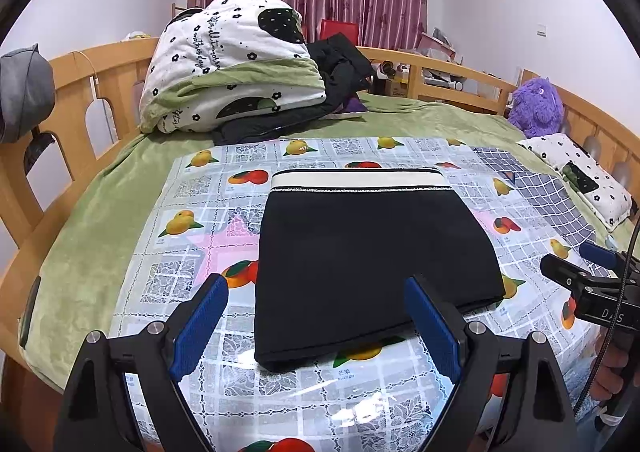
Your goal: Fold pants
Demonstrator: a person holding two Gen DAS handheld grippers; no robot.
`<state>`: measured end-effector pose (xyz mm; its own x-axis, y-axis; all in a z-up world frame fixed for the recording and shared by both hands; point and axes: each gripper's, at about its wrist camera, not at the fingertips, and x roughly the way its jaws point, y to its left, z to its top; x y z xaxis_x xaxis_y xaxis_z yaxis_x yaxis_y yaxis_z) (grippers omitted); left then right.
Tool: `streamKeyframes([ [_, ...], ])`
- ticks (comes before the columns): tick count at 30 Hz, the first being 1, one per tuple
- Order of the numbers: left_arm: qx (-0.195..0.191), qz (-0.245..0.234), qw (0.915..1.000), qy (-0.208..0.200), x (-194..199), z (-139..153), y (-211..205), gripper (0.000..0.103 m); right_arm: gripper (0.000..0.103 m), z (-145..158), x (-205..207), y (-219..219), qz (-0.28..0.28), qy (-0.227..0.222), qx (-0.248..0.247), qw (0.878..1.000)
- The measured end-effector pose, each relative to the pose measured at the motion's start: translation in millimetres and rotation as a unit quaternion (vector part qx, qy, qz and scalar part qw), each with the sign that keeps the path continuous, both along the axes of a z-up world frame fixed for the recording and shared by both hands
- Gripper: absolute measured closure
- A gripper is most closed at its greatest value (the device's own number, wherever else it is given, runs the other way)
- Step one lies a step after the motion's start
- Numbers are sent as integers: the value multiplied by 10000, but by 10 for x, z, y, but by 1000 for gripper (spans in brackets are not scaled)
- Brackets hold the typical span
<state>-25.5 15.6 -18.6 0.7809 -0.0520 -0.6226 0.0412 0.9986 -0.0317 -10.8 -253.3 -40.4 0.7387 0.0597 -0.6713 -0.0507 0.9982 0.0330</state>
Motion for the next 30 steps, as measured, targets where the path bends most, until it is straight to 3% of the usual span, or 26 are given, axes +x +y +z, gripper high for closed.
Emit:
streamKeyframes([
  [30,17,-13,10000,-4,-3,-3,1,14,3,17,-33,35,-14,-50,-137,9999],
])
